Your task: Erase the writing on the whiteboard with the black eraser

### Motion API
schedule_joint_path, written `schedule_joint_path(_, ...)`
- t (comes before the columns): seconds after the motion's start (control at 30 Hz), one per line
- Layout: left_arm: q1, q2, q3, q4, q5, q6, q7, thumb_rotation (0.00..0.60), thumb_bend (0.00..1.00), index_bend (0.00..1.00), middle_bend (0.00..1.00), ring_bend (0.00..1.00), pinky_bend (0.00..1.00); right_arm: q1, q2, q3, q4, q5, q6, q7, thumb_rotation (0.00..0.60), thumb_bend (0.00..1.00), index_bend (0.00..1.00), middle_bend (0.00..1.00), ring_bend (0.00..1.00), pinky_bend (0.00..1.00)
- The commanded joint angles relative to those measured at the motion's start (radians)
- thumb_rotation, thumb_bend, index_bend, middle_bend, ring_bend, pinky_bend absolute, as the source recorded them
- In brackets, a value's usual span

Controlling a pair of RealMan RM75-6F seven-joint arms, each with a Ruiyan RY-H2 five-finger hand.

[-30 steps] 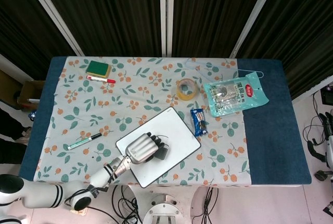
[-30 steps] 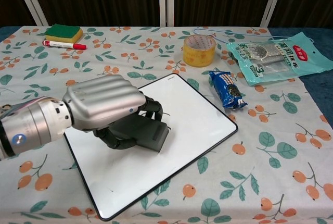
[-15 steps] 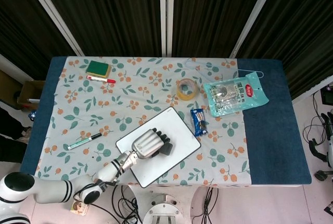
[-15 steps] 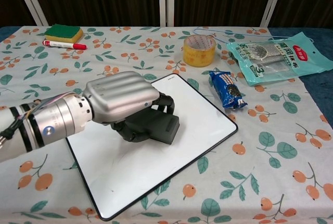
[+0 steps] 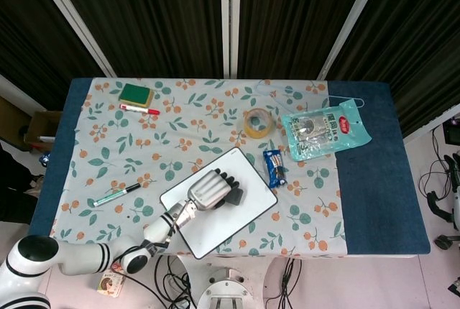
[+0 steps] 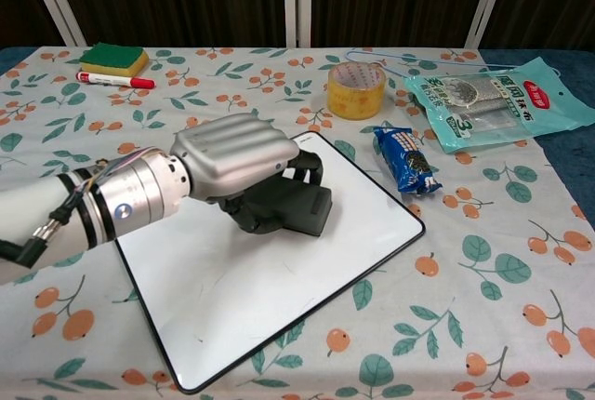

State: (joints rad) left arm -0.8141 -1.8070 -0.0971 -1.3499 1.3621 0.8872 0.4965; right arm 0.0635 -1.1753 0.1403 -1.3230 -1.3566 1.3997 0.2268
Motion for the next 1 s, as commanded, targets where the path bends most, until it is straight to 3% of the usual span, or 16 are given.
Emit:
schedule_joint_path(0.03, -0.017, -0.025, -0.025, 0.033, -0.022, -0.012, -0.012, 0.600, 0.41, 0.63, 0.66, 0.55, 0.62, 0.000, 0.006, 0.002, -0.007, -0.002, 0.005, -0.005, 0.600, 0.29, 0.00, 0.00, 0.00, 0.00)
schedule_joint_path(0.73, -0.066, -0.062, -0.090, 0.181, -0.051, 0.000, -0.092, 0.600, 0.41, 0.63, 0.66, 0.55, 0.63, -0.004, 0.010, 0.000, -0.022, 0.001, 0.007, -0.014, 0.600, 0.29, 0.00, 0.00, 0.00, 0.00)
schedule_joint_path(1.0, -0.037, 0.050, -0.119, 0.066, -0.038, 0.089, -0.100, 0.600, 0.42, 0.64, 0.67, 0.56, 0.64, 0.000, 0.005, 0.000, -0.019, 0.000, 0.004, -0.020, 0.600, 0.29, 0.00, 0.00, 0.00, 0.00)
